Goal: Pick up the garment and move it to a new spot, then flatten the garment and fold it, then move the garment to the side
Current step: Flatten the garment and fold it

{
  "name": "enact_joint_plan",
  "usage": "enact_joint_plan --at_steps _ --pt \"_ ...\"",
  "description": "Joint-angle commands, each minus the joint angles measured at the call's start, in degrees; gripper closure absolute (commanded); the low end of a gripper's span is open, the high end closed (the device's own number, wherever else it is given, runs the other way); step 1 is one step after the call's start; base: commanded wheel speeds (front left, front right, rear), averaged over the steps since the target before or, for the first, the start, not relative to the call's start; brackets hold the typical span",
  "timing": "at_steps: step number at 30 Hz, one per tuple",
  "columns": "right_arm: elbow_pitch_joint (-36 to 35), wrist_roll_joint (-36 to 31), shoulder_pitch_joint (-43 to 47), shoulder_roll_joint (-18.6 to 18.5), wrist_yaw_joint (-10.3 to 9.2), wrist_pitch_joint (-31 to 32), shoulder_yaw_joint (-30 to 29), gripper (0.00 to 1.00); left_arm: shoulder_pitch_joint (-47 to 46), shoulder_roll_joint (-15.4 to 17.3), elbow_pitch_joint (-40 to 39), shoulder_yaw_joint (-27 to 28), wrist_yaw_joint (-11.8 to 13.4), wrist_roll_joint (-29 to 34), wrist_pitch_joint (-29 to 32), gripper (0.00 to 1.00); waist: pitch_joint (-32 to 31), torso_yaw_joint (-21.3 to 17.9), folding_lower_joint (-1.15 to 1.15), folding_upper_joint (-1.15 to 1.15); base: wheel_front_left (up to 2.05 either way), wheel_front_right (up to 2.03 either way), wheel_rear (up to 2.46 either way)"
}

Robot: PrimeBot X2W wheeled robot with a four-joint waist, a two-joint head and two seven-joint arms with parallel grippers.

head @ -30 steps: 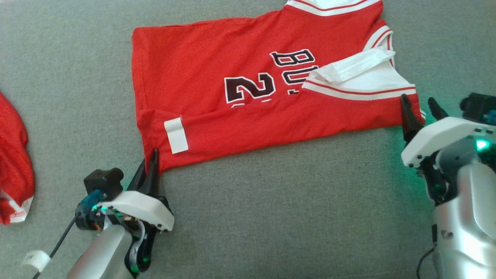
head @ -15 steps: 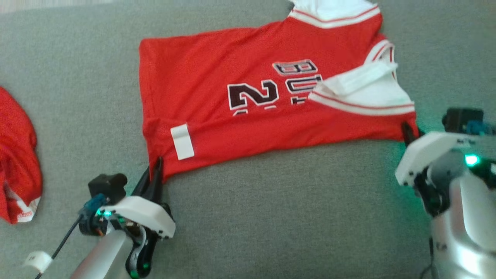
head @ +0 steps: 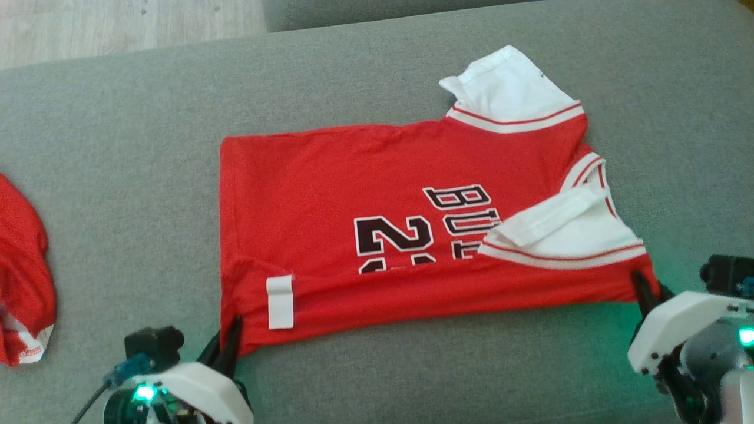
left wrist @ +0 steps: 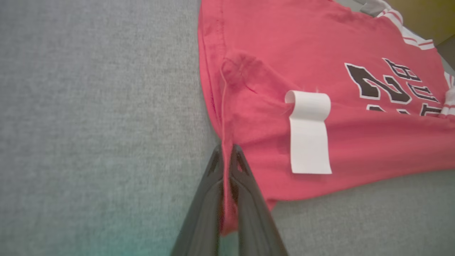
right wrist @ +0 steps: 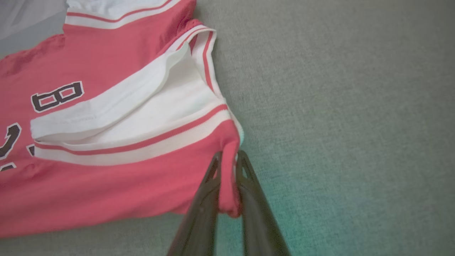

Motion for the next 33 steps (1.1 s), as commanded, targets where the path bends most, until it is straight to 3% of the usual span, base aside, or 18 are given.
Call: enact_joint_plan --at_steps 1,2,3,4,5,12,18,25,30,33 --pt "-2.61 0.27 -0.6 -0.55 0.37 0.45 0.56 1.0 -0.38 2.28 -2.07 2.3 0.94 -0.18 0.25 1.0 0.01 -0.05 0.0 0.0 0.0 0.0 0.0" --pt "-2.67 0.64 -0.14 -0.55 0.37 0.57 0.6 0.58 0.27 2.43 -2.94 2.13 1.25 -0.15 0.45 1.0 -0.03 -0.06 0.0 0.0 0.0 0.0 0.0" --pt "-2.58 1.02 0.15 -0.55 0.37 0.53 0.36 0.0 0.82 2.43 -3.61 1.97 1.5 -0.18 0.55 0.61 -0.04 -0.08 0.0 0.0 0.0 0.0 0.0" --pt "-2.45 1.19 0.2 -0.55 0.37 0.18 0.16 0.0 1.25 2.34 -4.12 1.84 1.73 -0.24 0.62 0.18 -0.03 -0.07 0.0 0.0 0.0 0.0 0.0" --pt "-2.28 1.31 0.06 -0.55 0.37 -0.45 0.13 0.0 1.51 2.24 -4.47 1.74 1.9 -0.32 0.71 0.0 -0.02 -0.04 0.0 0.0 0.0 0.0 0.0" --pt "-4.06 0.92 -4.18 -0.54 0.37 0.83 1.83 0.0 -0.52 4.11 -6.81 2.92 1.75 -0.08 1.13 0.0 -0.16 0.01 0.0 0.0 0.0 0.0 0.0" --pt "-5.35 -2.61 -16.26 -0.94 0.37 6.12 5.84 0.0 -11.39 8.5 -7.96 3.96 -4.07 -1.29 7.45 0.0 0.93 -0.6 0.0 0.0 0.0 0.0 0.0" --pt "4.45 -0.31 -34.09 -1.64 0.37 7.17 12.89 0.0 -26.64 11.13 1.54 6.98 -14.05 -8.15 14.39 0.0 5.87 -3.68 0.0 0.0 0.0 0.0 0.0" --pt "11.01 0.81 -42.67 -1.34 0.37 4.55 17.35 0.0 -33.2 15.24 6.23 5.46 -16.22 -8.93 21.11 0.0 9.86 -6.21 0.0 0.0 0.0 0.0 0.0" --pt "14.05 1.91 -45.21 -1.12 0.37 2.37 18.52 0.0 -35.3 15.92 8.05 4.79 -16.61 -9.64 23.11 0.0 11.43 -7.01 0.0 0.0 0.0 0.0 0.0"
